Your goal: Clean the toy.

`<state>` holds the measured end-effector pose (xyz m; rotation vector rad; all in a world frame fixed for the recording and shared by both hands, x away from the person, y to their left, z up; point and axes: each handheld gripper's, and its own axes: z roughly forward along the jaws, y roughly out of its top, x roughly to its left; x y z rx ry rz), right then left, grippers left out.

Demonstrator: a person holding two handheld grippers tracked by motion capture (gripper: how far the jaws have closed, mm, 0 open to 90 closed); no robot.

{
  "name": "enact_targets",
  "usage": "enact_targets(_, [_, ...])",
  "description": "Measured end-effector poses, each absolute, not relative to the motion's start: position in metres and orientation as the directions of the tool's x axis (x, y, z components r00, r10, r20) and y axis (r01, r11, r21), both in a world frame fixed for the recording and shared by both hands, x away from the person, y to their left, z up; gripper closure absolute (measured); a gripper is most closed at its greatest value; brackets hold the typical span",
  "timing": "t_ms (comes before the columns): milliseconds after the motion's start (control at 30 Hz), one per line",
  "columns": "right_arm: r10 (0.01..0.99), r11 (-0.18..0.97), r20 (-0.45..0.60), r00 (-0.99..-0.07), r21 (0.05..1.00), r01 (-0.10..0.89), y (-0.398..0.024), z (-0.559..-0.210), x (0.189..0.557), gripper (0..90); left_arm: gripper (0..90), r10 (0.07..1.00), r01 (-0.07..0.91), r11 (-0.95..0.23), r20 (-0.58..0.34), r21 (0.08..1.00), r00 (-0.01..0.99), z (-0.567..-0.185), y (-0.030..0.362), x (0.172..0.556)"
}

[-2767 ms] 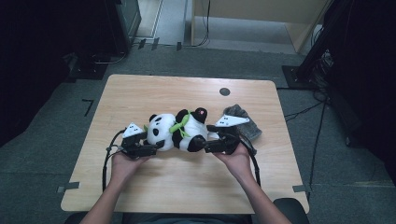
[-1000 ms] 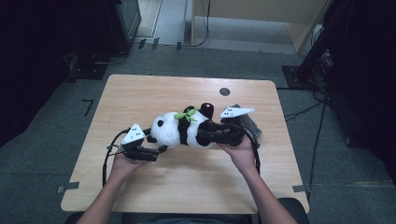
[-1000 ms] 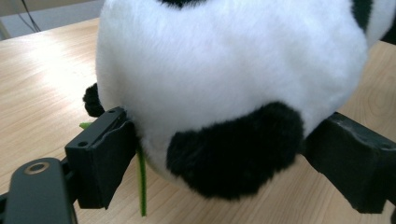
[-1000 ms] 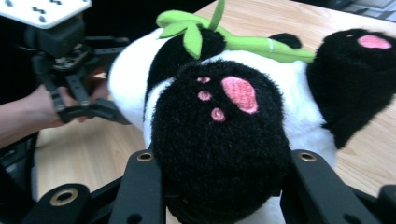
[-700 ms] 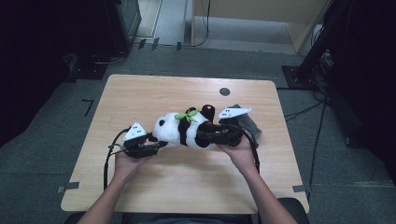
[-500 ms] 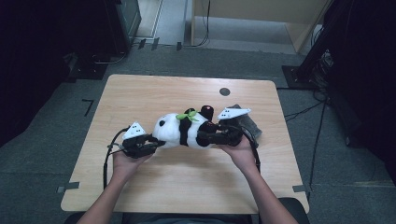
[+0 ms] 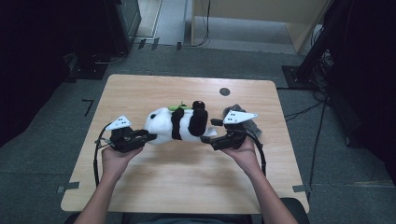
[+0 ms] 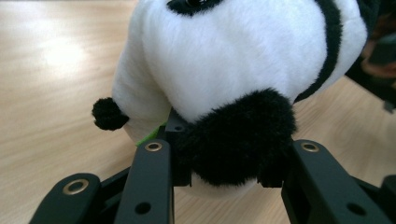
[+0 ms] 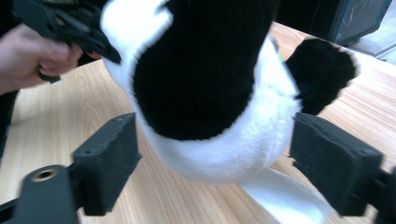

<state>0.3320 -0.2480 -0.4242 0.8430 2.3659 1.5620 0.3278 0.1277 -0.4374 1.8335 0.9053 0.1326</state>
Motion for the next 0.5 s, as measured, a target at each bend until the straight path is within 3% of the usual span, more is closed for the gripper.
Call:
enact_targets(67, [0.544, 0.307, 0.123, -0.83, 0.892, 0.333, -0.241, -0.428, 0.332, 12.0, 64.7, 0.611, 0.531, -0.168, -0.335, 0.831, 0.717, -0.434, 0.126, 0.327])
enact_targets(133, [0.509, 0.309, 0.121, -0.852, 0.898, 0.312, -0.233, -0.431, 0.331, 1.8, 64.5, 0.591, 0.545, -0.172, -0.356, 0.821, 0.724, -0.433, 0.123, 0.326])
enact_targets(200, [0.542, 0.352, 0.057, -0.838, 0.89, 0.289, -0.225, -0.436, 0.329, 0.9, 64.4, 0.576, 0.557, -0.179, -0.372, 0.811, 0.728, -0.432, 0.121, 0.325])
enact_targets(300, [0.596, 0.399, -0.024, -0.803, 0.877, 0.269, -0.218, -0.444, 0.327, 13.7, 64.1, 0.586, 0.566, -0.187, -0.371, 0.803, 0.72, -0.433, 0.118, 0.324])
enact_targets(367, [0.616, 0.366, 0.012, -0.788, 0.882, 0.299, -0.219, -0.447, 0.327, 27.0, 62.0, 0.603, 0.576, -0.188, -0.369, 0.796, 0.707, -0.434, 0.117, 0.325])
enact_targets(433, [0.619, 0.349, 0.057, -0.783, 0.873, 0.34, -0.22, -0.446, 0.33, 37.3, 53.8, 0.631, 0.552, -0.193, -0.328, 0.811, 0.703, -0.436, 0.115, 0.324])
enact_targets(500, [0.626, 0.346, 0.09, -0.775, 0.858, 0.379, -0.22, -0.446, 0.332, 41.5, 46.1, 0.65, 0.522, -0.214, -0.279, 0.826, 0.707, -0.438, 0.111, 0.324])
